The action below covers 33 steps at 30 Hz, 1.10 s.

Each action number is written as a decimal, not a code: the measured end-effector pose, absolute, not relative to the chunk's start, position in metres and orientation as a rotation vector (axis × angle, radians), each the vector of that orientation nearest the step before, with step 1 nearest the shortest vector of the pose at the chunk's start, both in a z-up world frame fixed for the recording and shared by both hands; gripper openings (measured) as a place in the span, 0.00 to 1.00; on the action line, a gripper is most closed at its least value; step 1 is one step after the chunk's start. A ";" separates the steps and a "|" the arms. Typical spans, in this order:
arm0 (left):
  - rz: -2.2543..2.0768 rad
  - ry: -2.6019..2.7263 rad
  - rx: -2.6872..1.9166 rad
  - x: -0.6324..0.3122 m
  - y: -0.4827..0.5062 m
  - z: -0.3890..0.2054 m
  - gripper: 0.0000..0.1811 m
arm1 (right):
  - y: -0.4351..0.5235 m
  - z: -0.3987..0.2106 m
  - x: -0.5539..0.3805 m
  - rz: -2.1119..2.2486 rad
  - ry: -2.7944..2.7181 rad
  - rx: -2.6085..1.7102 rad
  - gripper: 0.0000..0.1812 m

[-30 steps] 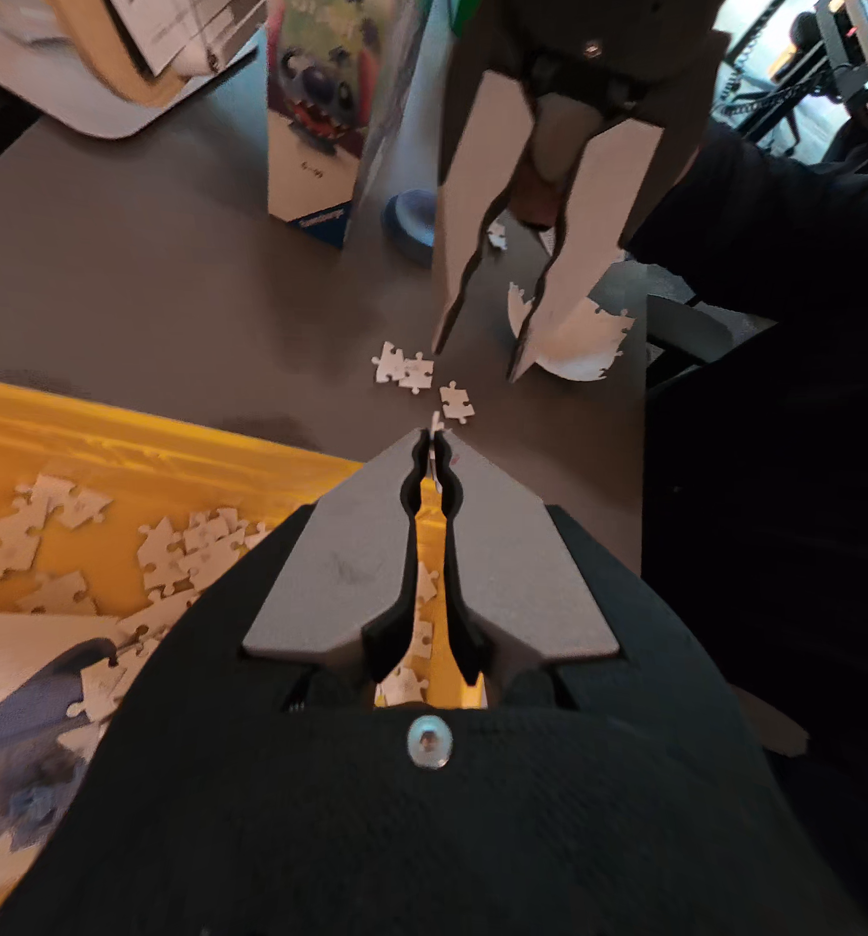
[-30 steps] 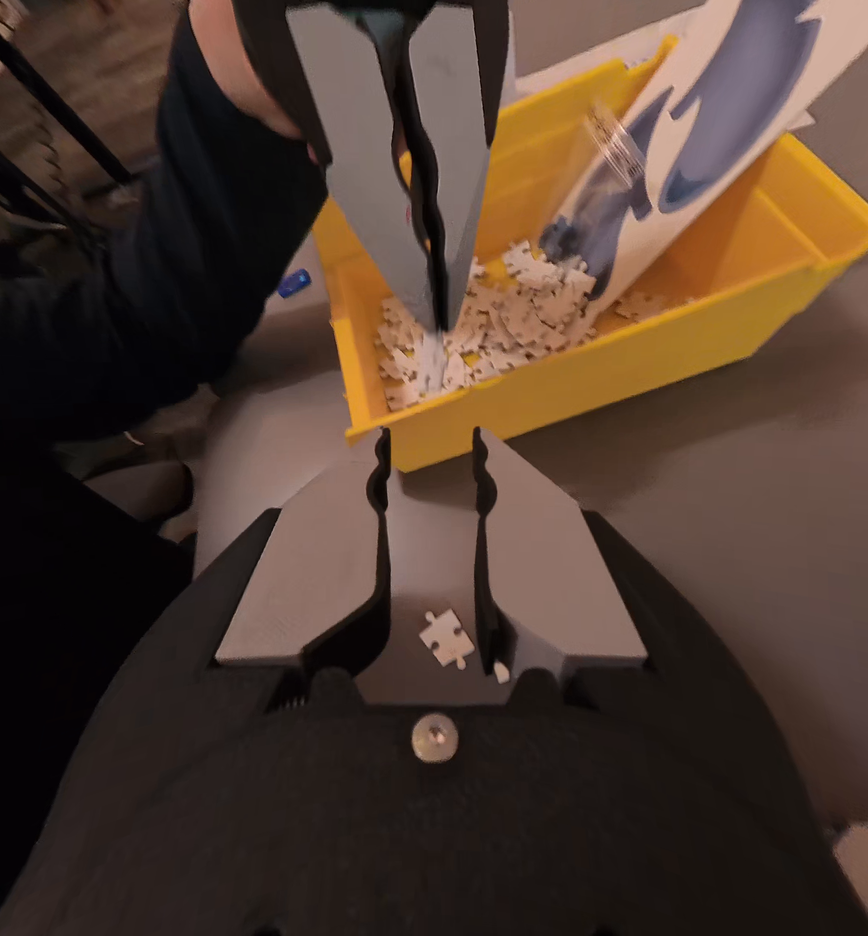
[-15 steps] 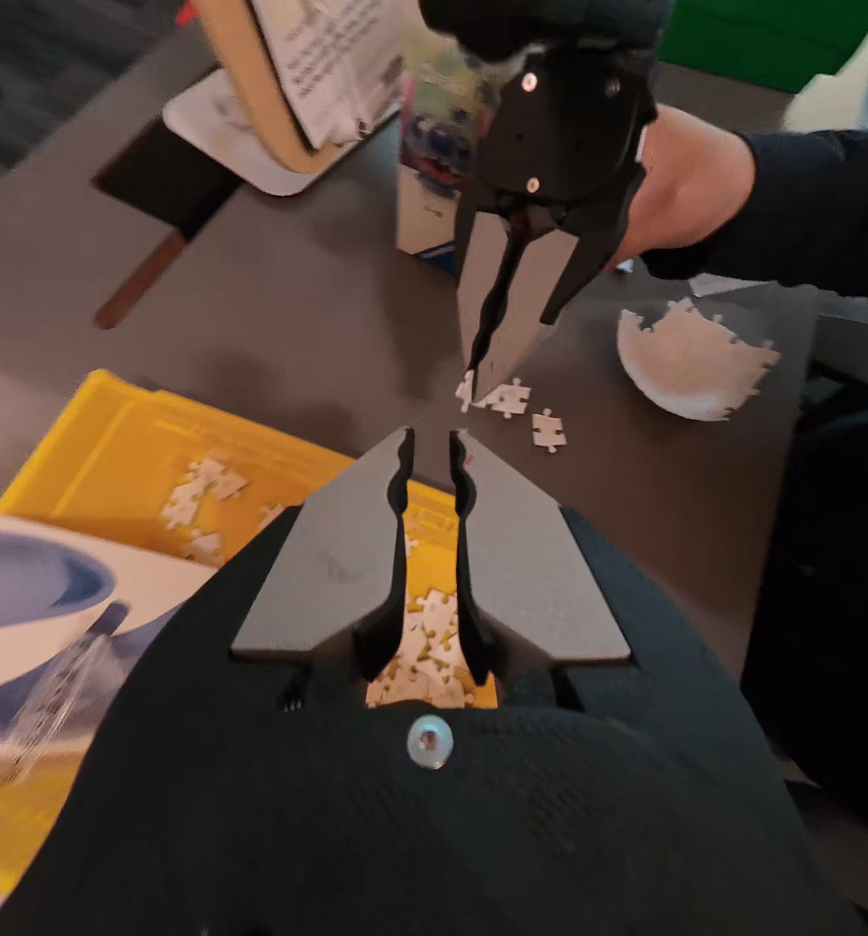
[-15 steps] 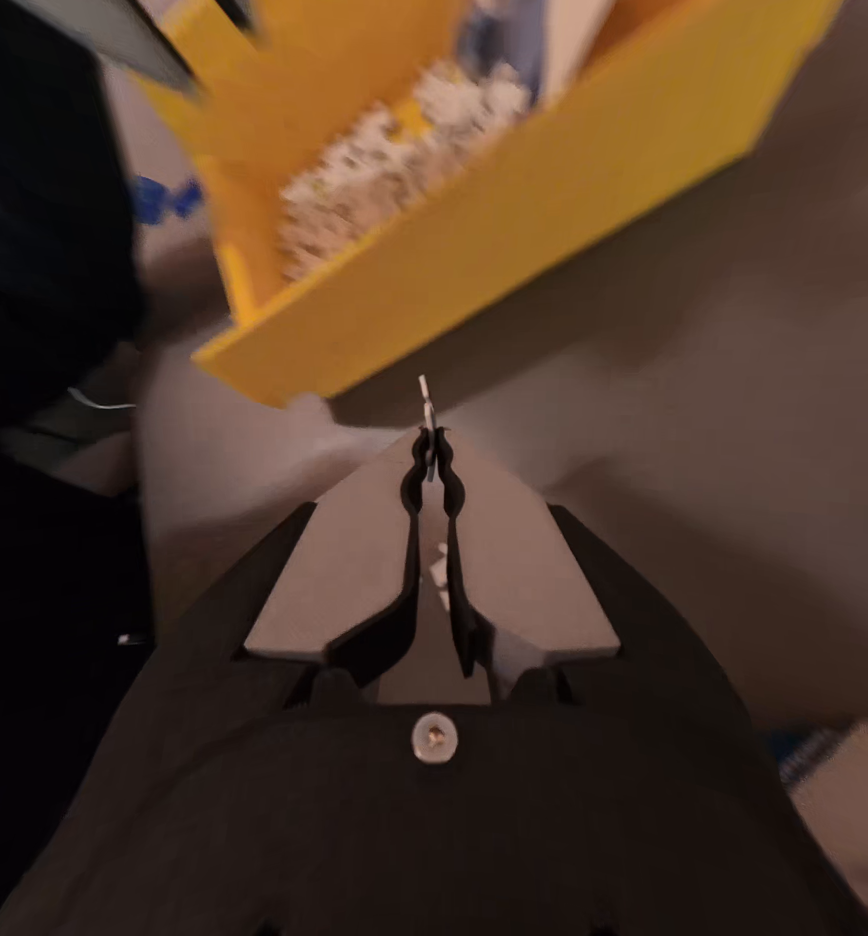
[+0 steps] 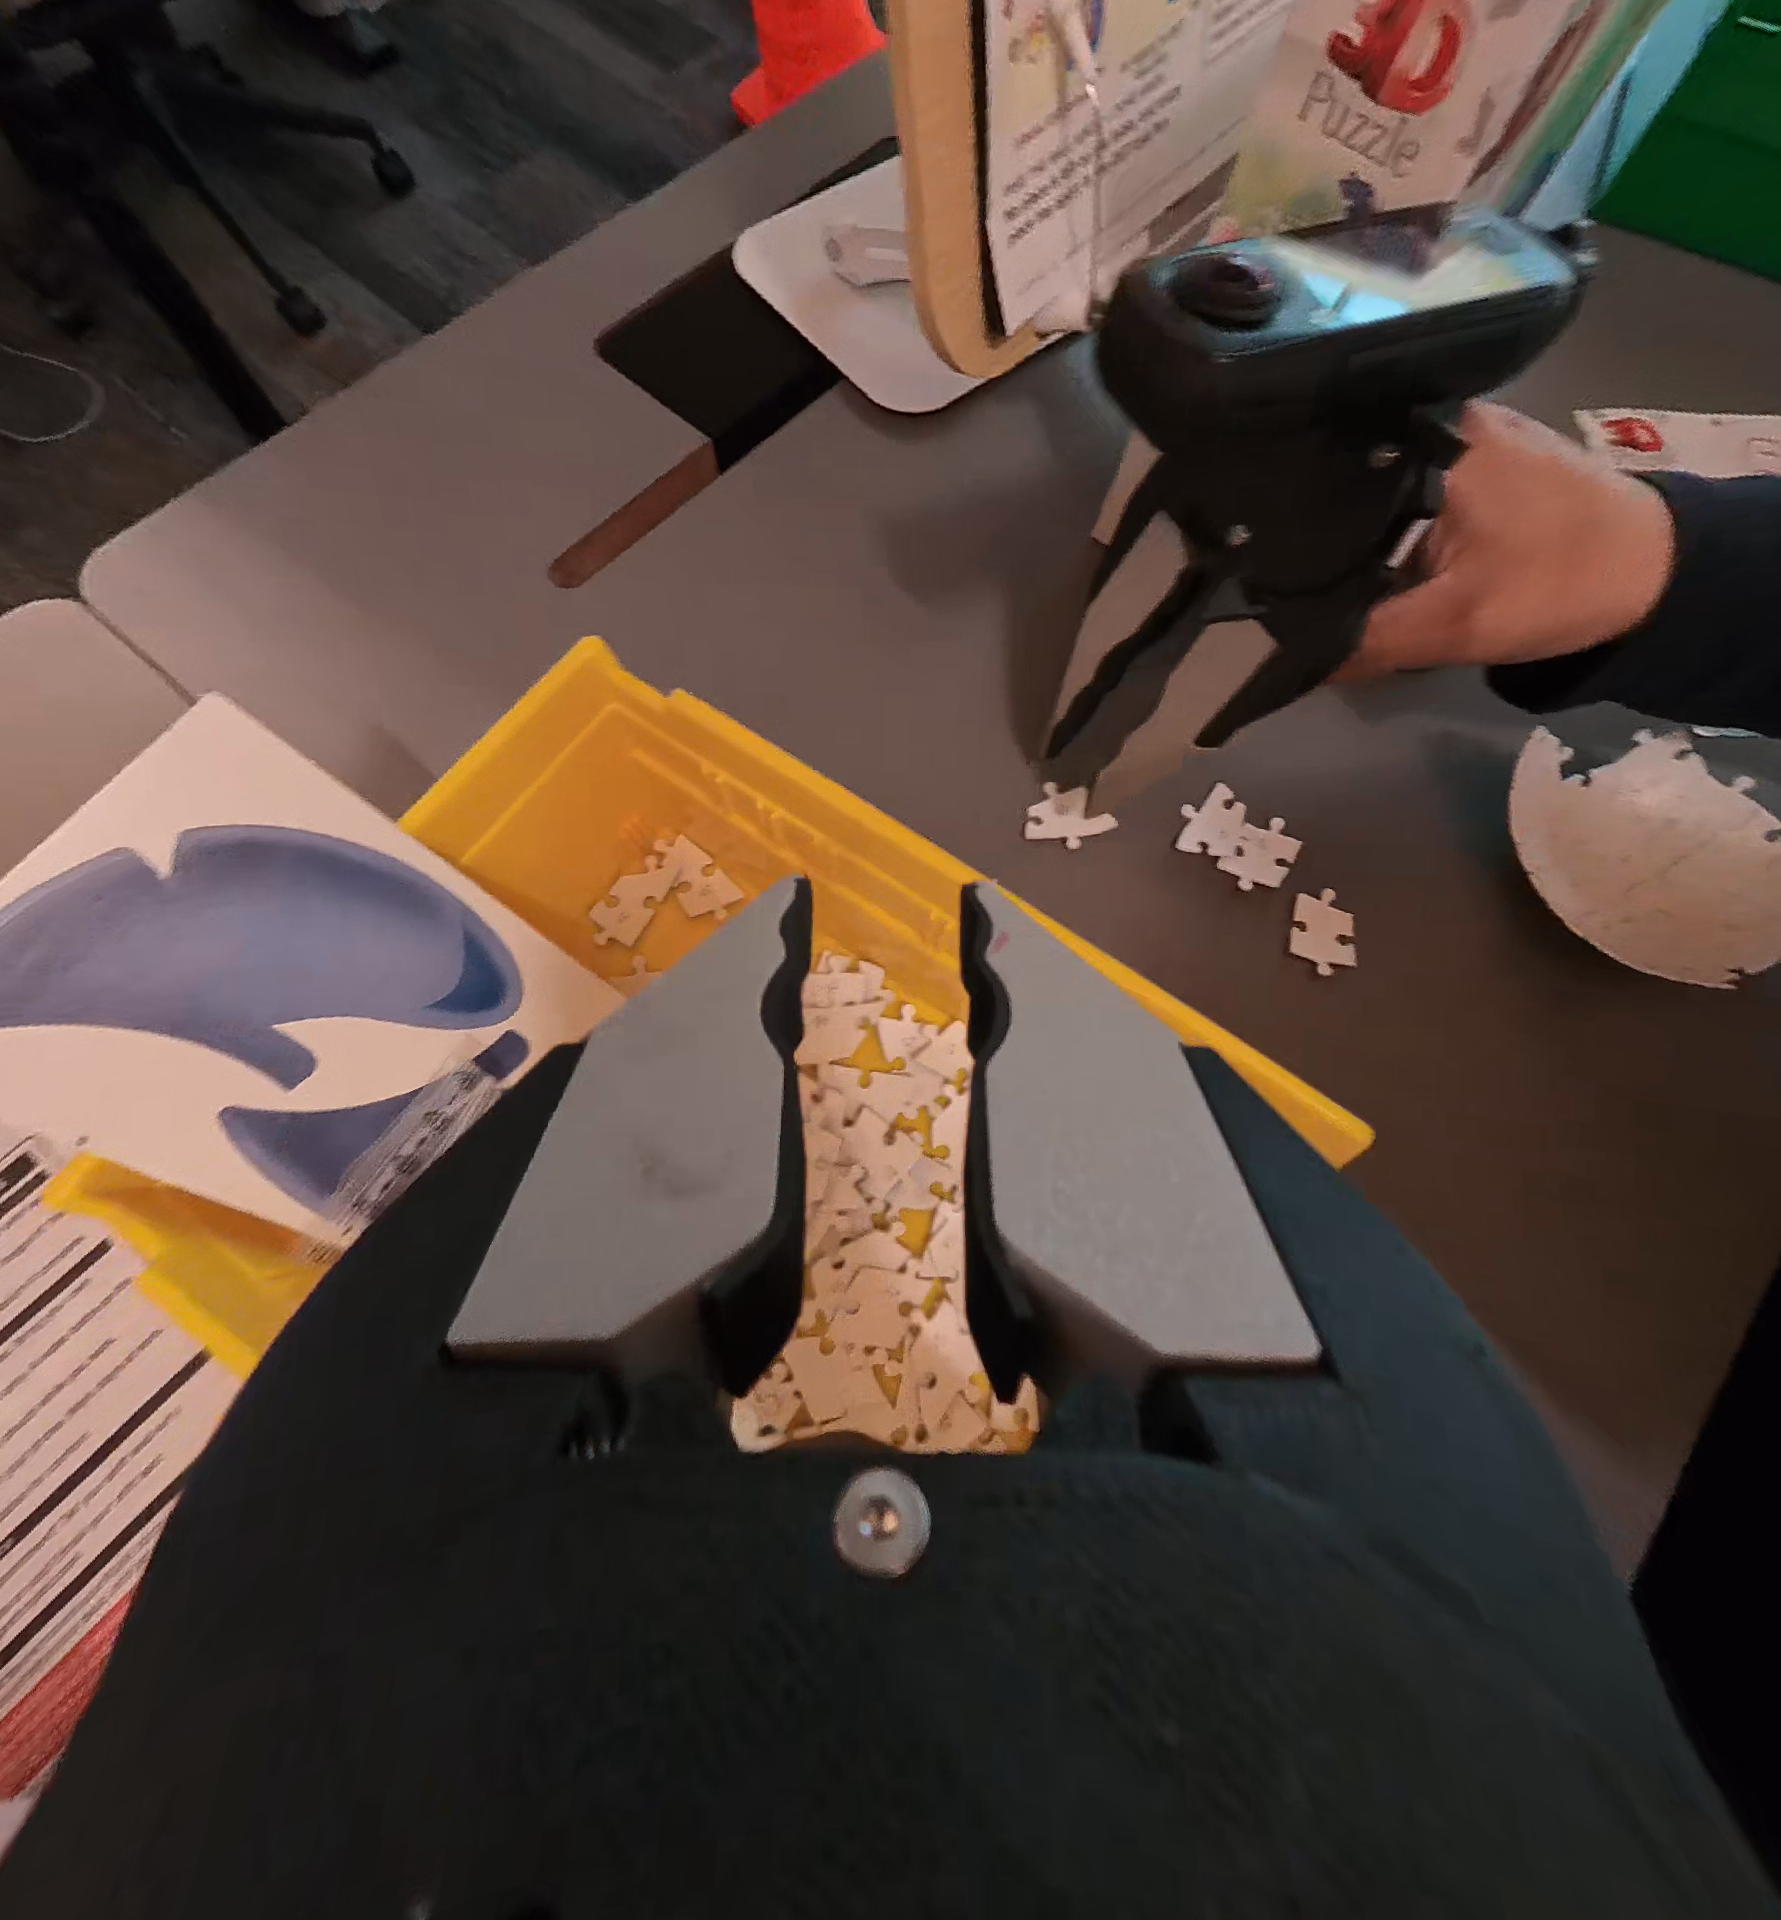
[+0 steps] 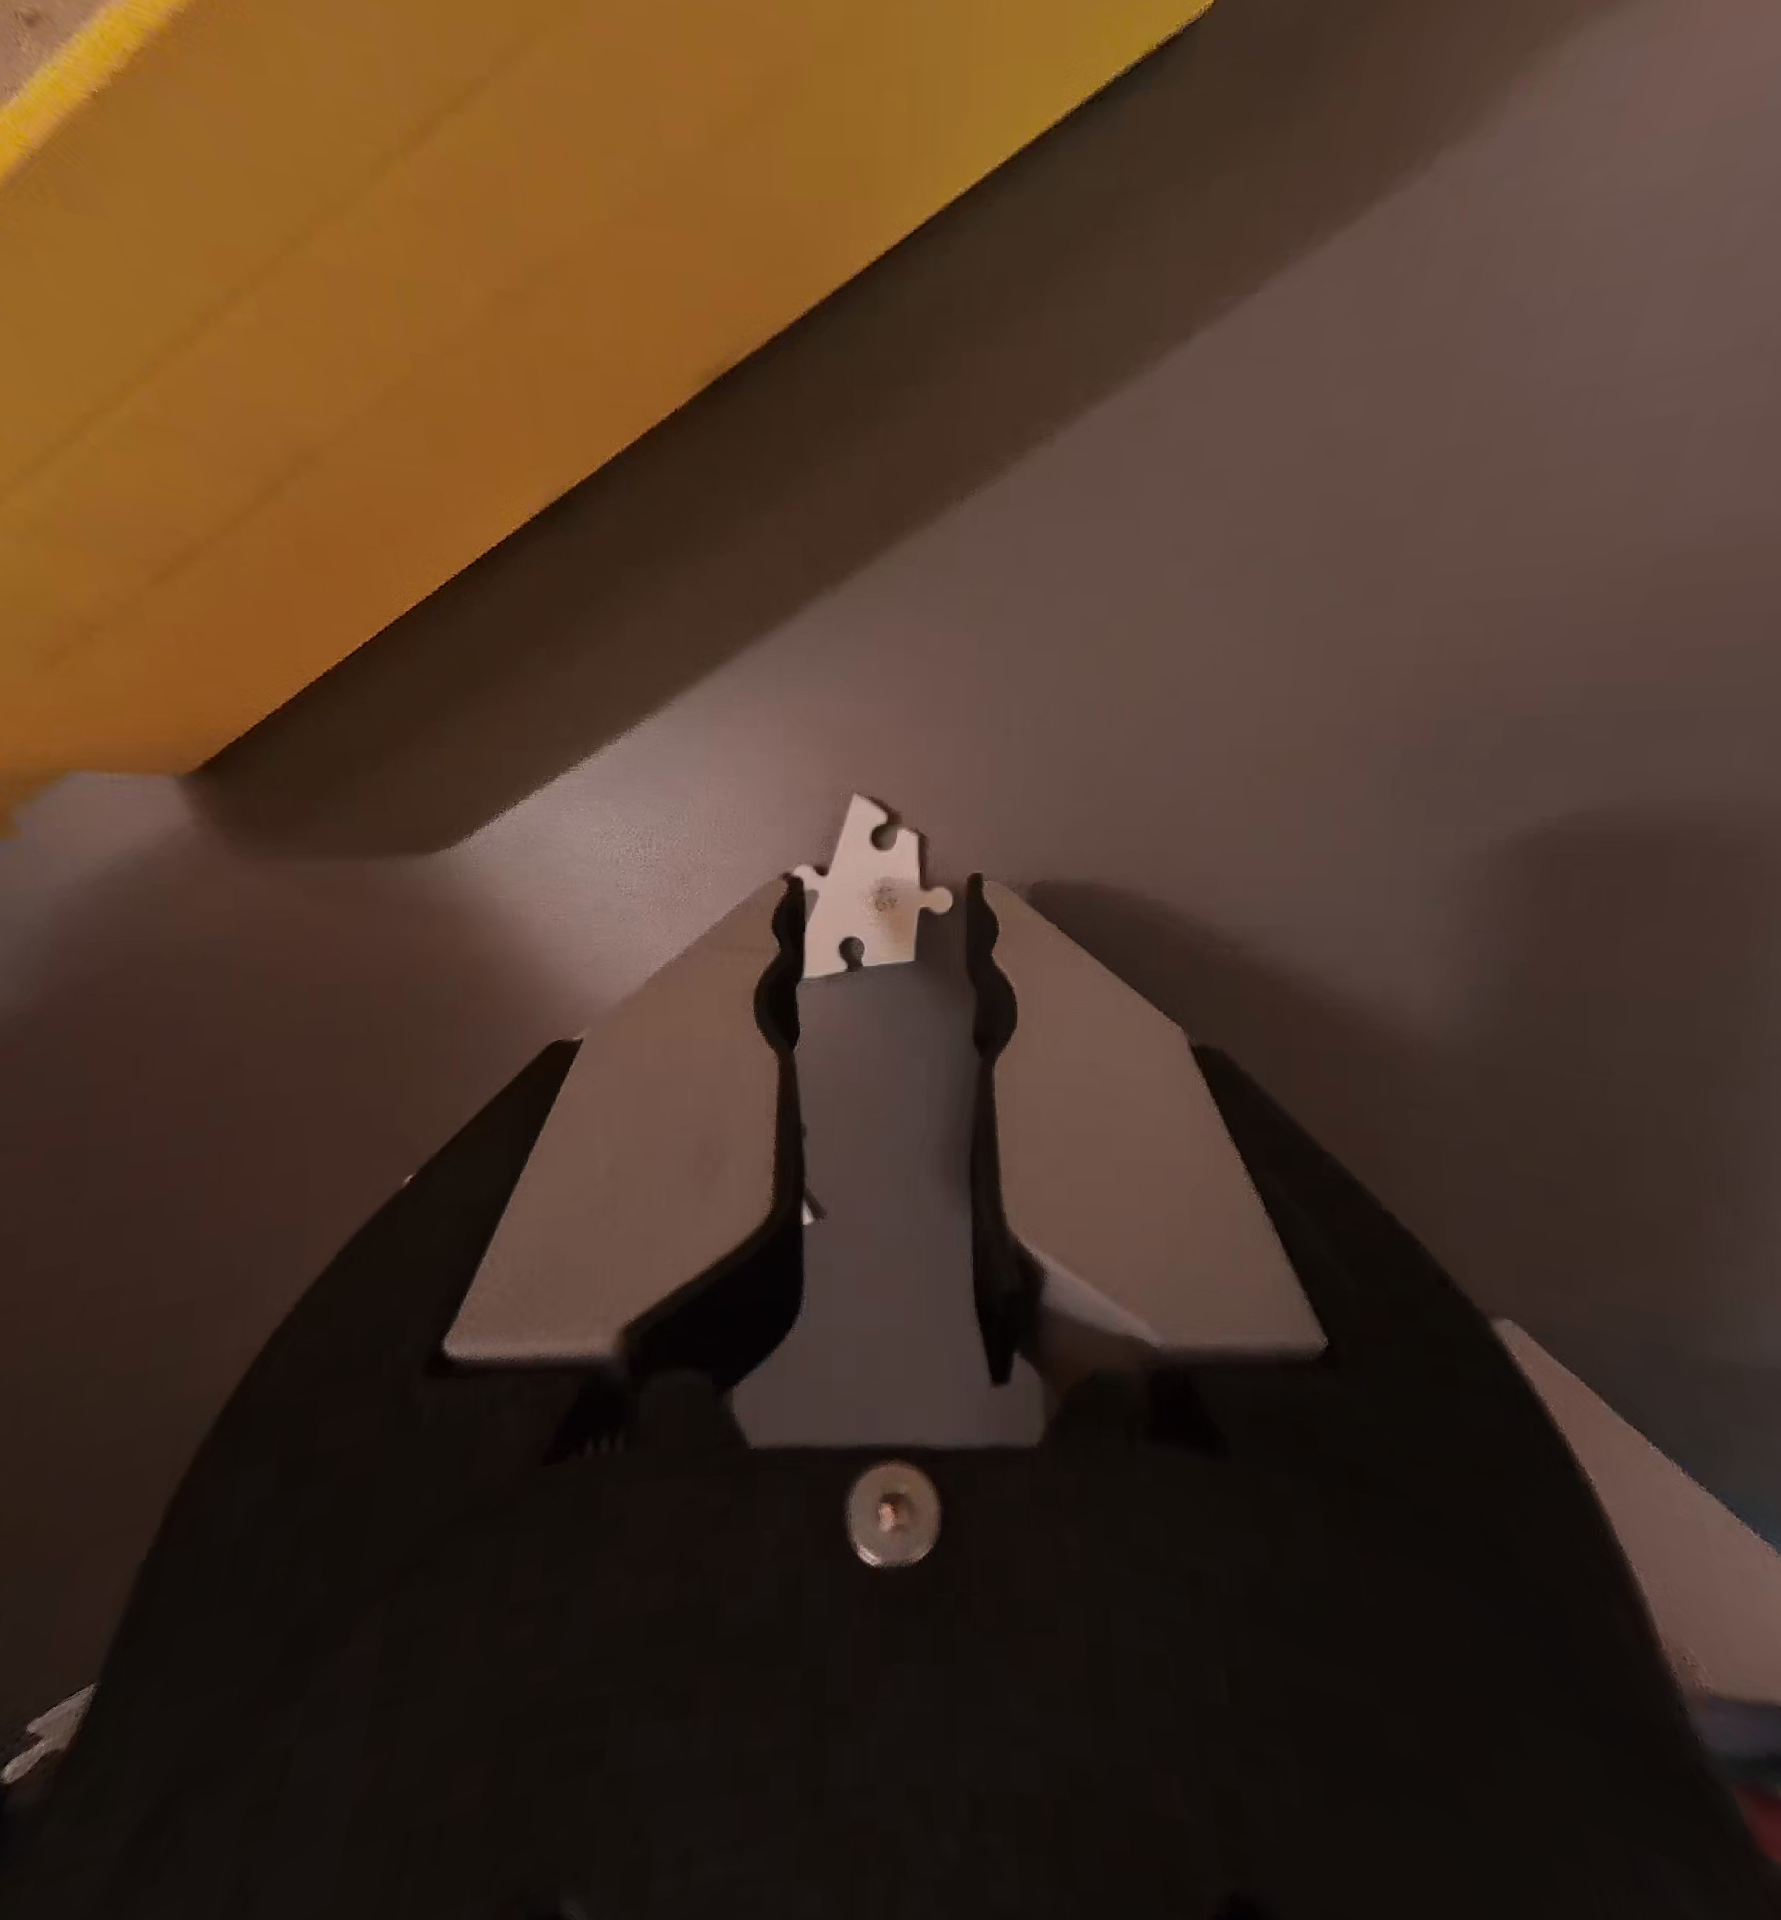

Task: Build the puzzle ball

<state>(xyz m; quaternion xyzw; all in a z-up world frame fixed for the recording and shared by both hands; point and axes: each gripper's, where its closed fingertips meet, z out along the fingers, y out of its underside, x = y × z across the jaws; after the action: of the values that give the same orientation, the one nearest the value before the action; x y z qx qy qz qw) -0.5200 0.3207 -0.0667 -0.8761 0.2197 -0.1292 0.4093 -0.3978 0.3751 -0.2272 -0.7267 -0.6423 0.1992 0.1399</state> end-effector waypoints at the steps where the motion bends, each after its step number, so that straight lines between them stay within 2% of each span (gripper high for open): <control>1: -0.309 0.533 -2.210 -0.525 0.321 -0.066 0.15 | 0.376 -0.222 -0.399 0.535 -1.857 -2.070 0.16; 11: -0.279 0.503 -2.296 -0.535 0.325 -0.087 0.21 | 0.359 -0.128 -0.372 0.399 -1.614 -1.608 0.14; 26: -0.037 0.577 -2.822 -0.544 0.333 -0.234 0.28 | 0.366 -0.119 -0.303 0.563 -1.398 -1.628 0.15; 27: 0.002 0.588 -2.845 -0.548 0.332 -0.240 0.28 | 0.367 -0.119 -0.302 0.573 -1.392 -1.627 0.15; 30: 0.061 0.651 -2.875 -0.556 0.324 -0.247 0.12 | 0.372 -0.121 -0.298 0.578 -1.379 -1.625 0.15; 33: 0.010 0.747 -2.945 -0.560 0.298 -0.246 0.07 | 0.375 -0.124 -0.296 0.593 -1.374 -1.634 0.15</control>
<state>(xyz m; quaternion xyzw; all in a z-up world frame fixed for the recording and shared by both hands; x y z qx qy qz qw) -0.5605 0.2975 -0.2460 -0.9680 0.2456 0.0034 0.0514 -0.2957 0.3754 -0.1243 -0.6597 -0.5548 0.2396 0.4466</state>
